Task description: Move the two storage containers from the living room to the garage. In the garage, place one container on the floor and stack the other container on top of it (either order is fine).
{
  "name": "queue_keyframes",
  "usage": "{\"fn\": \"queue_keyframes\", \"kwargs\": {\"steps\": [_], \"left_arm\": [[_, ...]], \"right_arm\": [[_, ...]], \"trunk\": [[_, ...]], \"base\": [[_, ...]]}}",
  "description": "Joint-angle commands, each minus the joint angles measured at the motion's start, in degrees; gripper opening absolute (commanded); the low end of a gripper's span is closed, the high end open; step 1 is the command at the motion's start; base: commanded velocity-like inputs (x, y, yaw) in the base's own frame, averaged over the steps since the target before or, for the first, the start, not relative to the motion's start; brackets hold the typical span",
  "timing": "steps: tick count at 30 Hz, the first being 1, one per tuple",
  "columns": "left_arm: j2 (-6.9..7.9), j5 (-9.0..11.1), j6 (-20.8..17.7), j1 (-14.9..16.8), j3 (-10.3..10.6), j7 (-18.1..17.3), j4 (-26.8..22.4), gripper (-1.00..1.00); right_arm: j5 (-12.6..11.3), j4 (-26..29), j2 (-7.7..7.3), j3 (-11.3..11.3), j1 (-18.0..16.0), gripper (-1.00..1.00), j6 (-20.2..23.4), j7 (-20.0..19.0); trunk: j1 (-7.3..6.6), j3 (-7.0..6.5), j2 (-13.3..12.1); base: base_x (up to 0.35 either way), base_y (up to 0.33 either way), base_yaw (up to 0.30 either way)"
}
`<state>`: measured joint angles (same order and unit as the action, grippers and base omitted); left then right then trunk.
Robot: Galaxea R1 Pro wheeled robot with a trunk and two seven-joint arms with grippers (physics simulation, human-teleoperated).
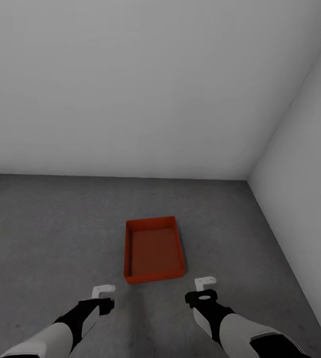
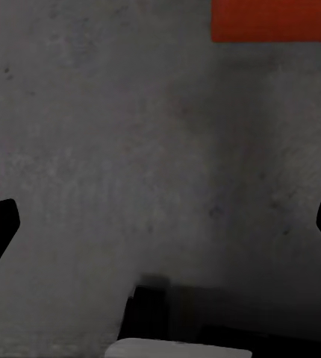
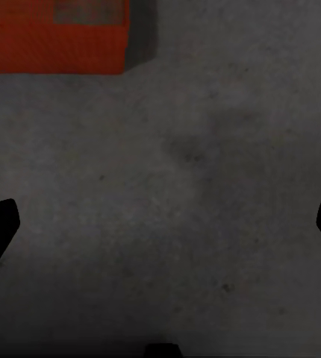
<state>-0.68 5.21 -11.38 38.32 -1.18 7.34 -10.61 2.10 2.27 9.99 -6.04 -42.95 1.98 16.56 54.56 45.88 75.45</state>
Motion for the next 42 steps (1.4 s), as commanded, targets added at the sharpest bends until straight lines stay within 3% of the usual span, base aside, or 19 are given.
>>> {"fn": "queue_keyframes", "kwargs": {"steps": [1, 7, 11, 17, 24, 42], "left_arm": [[0.0, 0.6, -0.3, 0.0, -0.1, 0.2, 0.7, 1.0], [0.94, 0.8, -0.2, 0.0, -0.2, 0.2, 7.0, 1.0], [2.69, 1.3, -0.1, -0.2, -0.3, -0.1, 9.6, 1.0], [4.4, 4.0, 0.1, -0.7, -0.4, -0.3, 10.4, 1.0], [5.1, 6.0, 0.2, -1.3, -0.4, -0.3, 10.5, 1.0], [6.09, 7.0, 0.4, -2.3, -0.4, -0.3, 10.5, 1.0]], "right_arm": [[0.2, 0.0, 0.01, -0.4, 0.0, 1.0, 0.3, 0.2], [0.3, -1.0, 0.01, -0.4, 0.0, 1.0, 0.8, 0.1], [0.4, -2.7, 0.01, -0.4, 0.1, 1.0, 0.9, 0.1], [0.4, -3.4, 0.01, -0.5, 0.9, 1.0, 0.9, 0.0], [0.4, -3.5, 0.01, -0.5, 1.1, 1.0, 1.0, -0.1], [0.4, -3.5, 0.01, -0.5, 1.1, 1.0, 1.0, -0.1]], "trunk": [[-0.23, -0.15, -0.4], [-1.55, -1.23, -2.8], [-2.42, -1.95, -4.4], [-3.74, -3.02, -6.8], [-5.28, -4.28, -9.6], [-9.23, -7.51, -16.8]], "base": [[0.0, 0.0, 0.0], [0.0, 0.0, 0.0], [0.0, 0.0, 0.0], [0.0, 0.0, 0.0], [0.0, 0.0, 0.0], [0.0, 0.0, 0.0]]}}
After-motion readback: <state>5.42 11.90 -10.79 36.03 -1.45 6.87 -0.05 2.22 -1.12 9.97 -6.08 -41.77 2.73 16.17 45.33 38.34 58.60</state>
